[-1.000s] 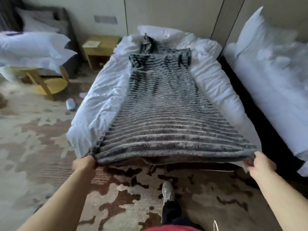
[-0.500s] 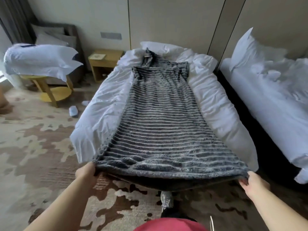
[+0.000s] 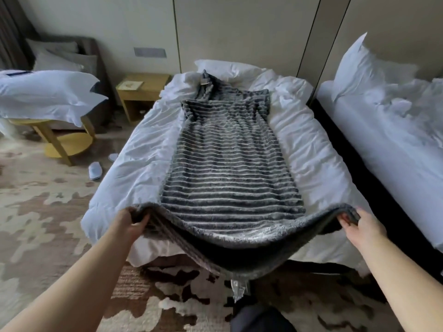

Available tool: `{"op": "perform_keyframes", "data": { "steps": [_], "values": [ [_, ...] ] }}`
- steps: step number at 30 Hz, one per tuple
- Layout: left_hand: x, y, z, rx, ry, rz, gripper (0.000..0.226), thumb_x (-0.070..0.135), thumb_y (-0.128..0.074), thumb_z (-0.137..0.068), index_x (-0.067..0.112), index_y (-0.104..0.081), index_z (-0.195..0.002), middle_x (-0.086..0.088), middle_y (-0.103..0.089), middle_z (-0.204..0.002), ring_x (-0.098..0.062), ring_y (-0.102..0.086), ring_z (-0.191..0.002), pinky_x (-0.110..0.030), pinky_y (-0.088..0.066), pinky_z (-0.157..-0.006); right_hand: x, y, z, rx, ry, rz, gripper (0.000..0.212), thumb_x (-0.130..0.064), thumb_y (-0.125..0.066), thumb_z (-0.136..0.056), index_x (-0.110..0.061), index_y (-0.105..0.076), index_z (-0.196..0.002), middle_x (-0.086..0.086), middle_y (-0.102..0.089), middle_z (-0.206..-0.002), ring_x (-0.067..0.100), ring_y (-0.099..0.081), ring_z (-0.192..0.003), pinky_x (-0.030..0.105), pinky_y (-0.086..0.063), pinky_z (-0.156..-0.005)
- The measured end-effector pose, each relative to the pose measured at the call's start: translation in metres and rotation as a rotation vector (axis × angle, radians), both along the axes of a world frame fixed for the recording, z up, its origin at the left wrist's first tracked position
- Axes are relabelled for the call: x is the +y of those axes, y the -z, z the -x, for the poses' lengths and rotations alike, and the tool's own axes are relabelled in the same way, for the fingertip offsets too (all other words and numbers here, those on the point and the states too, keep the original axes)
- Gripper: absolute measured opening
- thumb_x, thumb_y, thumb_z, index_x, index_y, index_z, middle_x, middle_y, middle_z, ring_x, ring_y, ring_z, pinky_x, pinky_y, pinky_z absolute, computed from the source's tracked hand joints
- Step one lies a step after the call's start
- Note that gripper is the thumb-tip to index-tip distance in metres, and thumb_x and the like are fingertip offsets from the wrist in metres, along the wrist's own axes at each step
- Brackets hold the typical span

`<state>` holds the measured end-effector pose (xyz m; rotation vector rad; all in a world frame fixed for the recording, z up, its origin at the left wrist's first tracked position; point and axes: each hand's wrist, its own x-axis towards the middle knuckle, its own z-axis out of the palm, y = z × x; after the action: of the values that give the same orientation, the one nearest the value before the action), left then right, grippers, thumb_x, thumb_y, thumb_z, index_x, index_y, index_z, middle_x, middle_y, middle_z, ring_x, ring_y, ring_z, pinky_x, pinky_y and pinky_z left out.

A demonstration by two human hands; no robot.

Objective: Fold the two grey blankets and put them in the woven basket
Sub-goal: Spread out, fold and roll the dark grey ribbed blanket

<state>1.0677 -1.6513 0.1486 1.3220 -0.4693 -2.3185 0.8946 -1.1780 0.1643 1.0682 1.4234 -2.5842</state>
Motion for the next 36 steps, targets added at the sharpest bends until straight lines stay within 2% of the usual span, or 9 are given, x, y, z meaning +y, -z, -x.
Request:
{"op": "perform_keyframes", "data": {
  "steps": [5, 9, 13, 16, 19, 23, 26, 30, 36],
  "values": [
    [-0.053, 0.000, 0.117, -0.073, 0.156, 0.255, 0.030, -0.009, -0.043, -0.095, 0.010, -0.044, -0.072, -0.009, -0.040, -0.072, -0.012, -0.042, -0.066, -0.005, -0.045, -0.059, -0.032, -0.010, 0.136, -0.026, -0.083, 0.007, 0.023, -0.012, -0.031, -0.102, -0.010, -0.045, -0.084, 0.008, -0.049, -0.096, 0.017, -0.058, -0.093, 0.019, -0.055, -0.074],
    [-0.105, 0.041, 0.215, -0.135, 0.037, 0.420, 0.015, 0.012, -0.049, -0.097, 0.007, -0.058, -0.107, -0.009, -0.056, -0.097, -0.023, -0.058, -0.091, -0.025, -0.053, -0.067, -0.063, 0.036, 0.262, -0.043, -0.087, -0.051, 0.034, -0.012, -0.033, -0.101, 0.000, -0.045, -0.130, 0.014, -0.054, -0.124, 0.021, -0.056, -0.115, 0.034, -0.040, -0.108],
    [-0.114, 0.125, 0.287, -0.668, 0.630, 0.879, 0.042, 0.001, -0.051, -0.090, 0.018, -0.052, -0.128, 0.001, -0.050, -0.080, -0.006, -0.050, -0.046, -0.017, -0.041, -0.040, -0.111, 0.120, 0.334, -0.243, -0.448, -0.491, 0.049, -0.002, -0.045, -0.096, -0.005, -0.034, -0.144, 0.025, -0.047, -0.136, 0.035, -0.047, -0.127, 0.042, -0.039, -0.106],
    [-0.095, 0.170, 0.319, -0.893, 1.154, 1.288, 0.058, -0.005, -0.060, -0.078, 0.019, -0.055, -0.131, -0.010, -0.060, -0.118, -0.023, -0.065, -0.093, -0.031, -0.054, -0.078, -0.132, 0.172, 0.355, -0.225, -0.890, -1.196, 0.059, -0.001, -0.064, -0.081, -0.015, -0.048, -0.137, 0.019, -0.056, -0.124, 0.026, -0.050, -0.093, 0.034, -0.042, -0.079],
    [-0.085, 0.193, 0.355, -0.851, 1.448, 1.556, 0.068, -0.005, -0.059, -0.075, 0.018, -0.049, -0.138, -0.011, -0.043, -0.143, -0.030, -0.045, -0.127, -0.036, -0.038, -0.106, -0.149, 0.204, 0.379, -0.067, -1.459, -1.561, 0.063, -0.020, -0.071, -0.081, -0.029, -0.046, -0.139, 0.004, -0.040, -0.146, 0.022, -0.044, -0.117, 0.035, -0.040, -0.096],
    [-0.082, 0.208, 0.403, -0.965, 1.933, 1.604, 0.077, 0.022, -0.061, -0.089, 0.030, -0.017, -0.152, 0.001, -0.018, -0.159, -0.024, -0.015, -0.147, -0.051, -0.006, -0.117, -0.169, 0.220, 0.400, -0.184, -1.995, -1.307, 0.044, -0.040, -0.073, -0.080, -0.041, -0.051, -0.118, -0.011, -0.053, -0.117, 0.016, -0.053, -0.111, 0.030, -0.045, -0.088],
    [-0.095, 0.212, 0.424, -0.963, 2.109, 1.632, 0.045, 0.037, -0.060, -0.090, 0.035, -0.046, -0.132, 0.008, -0.057, -0.133, -0.018, -0.051, -0.126, -0.044, -0.025, -0.113, -0.166, 0.226, 0.420, -0.193, -2.092, -1.370, 0.012, -0.034, -0.064, -0.088, -0.038, -0.057, -0.098, -0.008, -0.059, -0.101, 0.014, -0.057, -0.084, 0.028, -0.043, -0.070],
    [-0.115, 0.211, 0.432, -1.164, 1.880, 1.656, 0.027, 0.022, -0.053, -0.087, 0.027, -0.058, -0.113, 0.002, -0.064, -0.117, -0.023, -0.061, -0.105, -0.034, -0.046, -0.085, -0.155, 0.226, 0.450, -0.210, -1.623, -1.568, 0.032, -0.036, -0.058, -0.092, -0.025, -0.054, -0.123, 0.005, -0.050, -0.136, 0.027, -0.054, -0.113, 0.035, -0.045, -0.084],
    [-0.134, 0.211, 0.439, -0.999, 2.021, 1.586, 0.033, 0.056, -0.045, -0.092, 0.026, -0.055, -0.101, -0.002, -0.068, -0.104, -0.025, -0.063, -0.095, -0.030, -0.040, -0.073, -0.168, 0.227, 0.473, -0.391, -2.016, -1.415, 0.069, -0.046, -0.069, -0.082, -0.014, -0.045, -0.139, 0.009, -0.048, -0.143, 0.026, -0.051, -0.124, 0.033, -0.043, -0.098]
  ]
}}
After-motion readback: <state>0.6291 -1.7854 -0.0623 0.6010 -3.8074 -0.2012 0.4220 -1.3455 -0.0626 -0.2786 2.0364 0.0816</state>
